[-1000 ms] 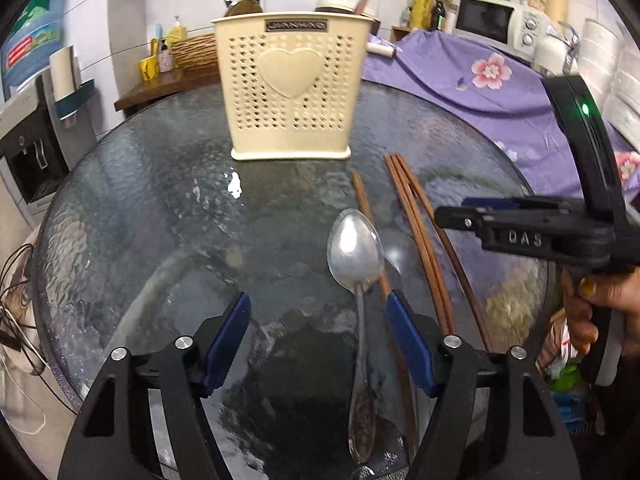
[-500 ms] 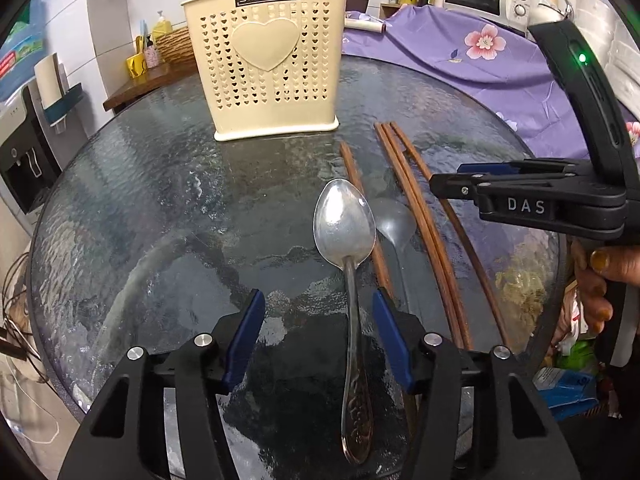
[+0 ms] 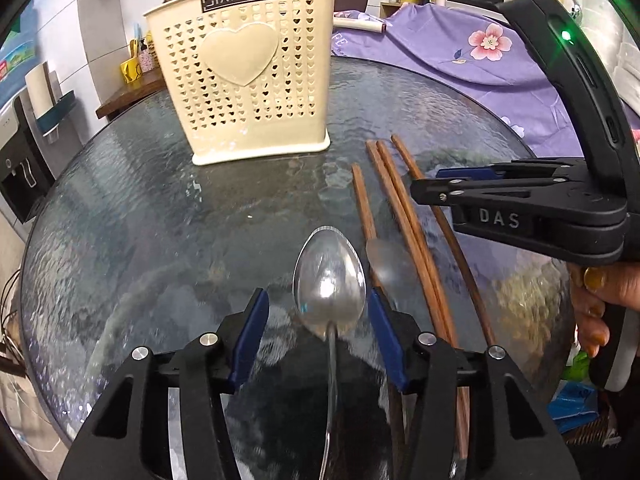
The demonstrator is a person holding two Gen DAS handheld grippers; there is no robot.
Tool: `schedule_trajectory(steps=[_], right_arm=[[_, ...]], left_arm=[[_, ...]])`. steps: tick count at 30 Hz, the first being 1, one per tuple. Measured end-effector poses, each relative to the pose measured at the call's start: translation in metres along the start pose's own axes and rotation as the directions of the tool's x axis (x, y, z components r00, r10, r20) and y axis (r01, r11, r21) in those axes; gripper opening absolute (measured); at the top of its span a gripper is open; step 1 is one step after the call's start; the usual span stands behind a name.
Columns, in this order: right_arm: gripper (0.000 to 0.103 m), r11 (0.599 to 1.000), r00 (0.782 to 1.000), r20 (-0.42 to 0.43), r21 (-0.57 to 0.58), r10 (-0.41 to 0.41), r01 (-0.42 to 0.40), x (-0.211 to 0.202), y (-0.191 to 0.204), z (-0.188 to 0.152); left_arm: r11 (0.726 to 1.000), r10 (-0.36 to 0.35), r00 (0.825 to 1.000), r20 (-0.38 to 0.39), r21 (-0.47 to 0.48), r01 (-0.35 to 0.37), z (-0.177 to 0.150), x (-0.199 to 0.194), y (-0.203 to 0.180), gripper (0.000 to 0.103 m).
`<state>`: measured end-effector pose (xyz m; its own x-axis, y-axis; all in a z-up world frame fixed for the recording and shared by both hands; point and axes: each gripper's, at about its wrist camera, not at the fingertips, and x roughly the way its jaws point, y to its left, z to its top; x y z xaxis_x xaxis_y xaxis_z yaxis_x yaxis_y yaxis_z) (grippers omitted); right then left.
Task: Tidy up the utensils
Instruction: 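Grasp an all-steel spoon with the left tool while the right tool grasps a wooden chopstick, then lift the steel spoon and wooden chopstick and carry both over the cream holder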
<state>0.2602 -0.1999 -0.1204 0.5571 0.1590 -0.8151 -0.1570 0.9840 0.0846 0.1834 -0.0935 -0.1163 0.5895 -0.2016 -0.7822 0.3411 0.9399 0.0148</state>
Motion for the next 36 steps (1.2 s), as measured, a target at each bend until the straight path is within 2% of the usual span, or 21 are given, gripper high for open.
schedule_trajectory(steps=[4, 8, 10, 17, 21, 28, 32, 36], right_arm=[[0.023, 1.000, 1.000, -0.003, 0.012, 0.012, -0.012, 0.005, 0.001, 0.008], [0.014, 0.999, 1.000, -0.001, 0.031, 0.019, -0.019, 0.009, 0.001, 0.014], [0.011, 0.999, 1.000, -0.004, 0.035, 0.027, -0.027, 0.010, -0.001, 0.017], [0.009, 0.995, 0.998, -0.004, 0.077, 0.058, -0.058, 0.013, -0.008, 0.021], [0.008, 0.989, 0.996, 0.008, 0.115, 0.092, -0.092, 0.013, -0.016, 0.023], [0.008, 0.976, 0.983, 0.123, 0.154, 0.133, -0.151, -0.017, -0.030, 0.028], [0.007, 0.969, 0.959, 0.223, 0.135, 0.172, -0.205, -0.052, -0.033, 0.034], [0.007, 0.973, 0.919, 0.353, 0.080, 0.174, -0.215, -0.094, -0.031, 0.036]], left_arm=[[1.000, 0.003, 1.000, -0.004, -0.004, -0.003, 0.005, 0.003, -0.004, 0.044], [1.000, 0.006, 1.000, -0.005, -0.009, -0.006, 0.006, 0.003, -0.004, 0.036], [1.000, -0.001, 1.000, -0.005, -0.018, 0.001, 0.006, 0.002, -0.003, 0.036], [0.999, -0.027, 1.000, -0.004, -0.048, 0.027, 0.008, 0.002, 0.002, 0.036], [0.998, -0.033, 0.999, 0.022, -0.054, 0.035, 0.012, -0.003, 0.005, 0.036], [0.995, -0.042, 0.992, 0.121, -0.089, 0.053, 0.025, -0.033, 0.017, 0.036], [0.991, -0.051, 0.981, 0.187, -0.114, 0.073, 0.033, -0.055, 0.026, 0.036], [0.986, -0.062, 0.968, 0.245, -0.134, 0.097, 0.039, -0.075, 0.033, 0.036]])
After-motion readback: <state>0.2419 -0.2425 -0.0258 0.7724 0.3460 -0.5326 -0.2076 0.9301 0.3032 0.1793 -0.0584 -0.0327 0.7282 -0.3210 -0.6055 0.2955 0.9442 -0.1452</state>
